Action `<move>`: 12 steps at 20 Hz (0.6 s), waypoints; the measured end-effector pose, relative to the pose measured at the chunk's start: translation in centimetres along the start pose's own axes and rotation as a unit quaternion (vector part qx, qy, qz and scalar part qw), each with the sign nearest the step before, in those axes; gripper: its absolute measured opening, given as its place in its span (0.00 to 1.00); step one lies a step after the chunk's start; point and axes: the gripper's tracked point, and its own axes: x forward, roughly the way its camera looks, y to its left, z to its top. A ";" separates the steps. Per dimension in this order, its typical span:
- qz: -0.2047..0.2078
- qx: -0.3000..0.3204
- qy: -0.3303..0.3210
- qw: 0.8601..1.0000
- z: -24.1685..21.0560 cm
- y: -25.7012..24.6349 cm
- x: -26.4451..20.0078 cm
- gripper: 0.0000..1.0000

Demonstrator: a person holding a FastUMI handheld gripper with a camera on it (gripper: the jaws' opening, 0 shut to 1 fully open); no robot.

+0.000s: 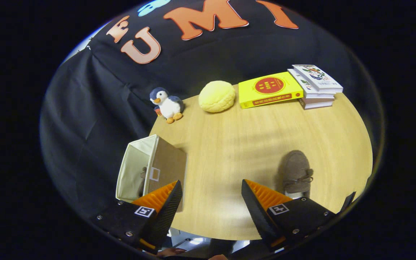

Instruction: Open the storage box then place both shoes into the box .Put the left shoe in first, then the right shoe, with the right side of both shoes facing outward in a uniform manner.

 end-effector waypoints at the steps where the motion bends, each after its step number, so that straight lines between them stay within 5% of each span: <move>1: -0.009 0.001 -0.002 1.000 -0.3 -1.6 -0.5 0.99; 12: -0.106 0.021 0.029 0.994 -5.8 -16.3 -1.2 0.98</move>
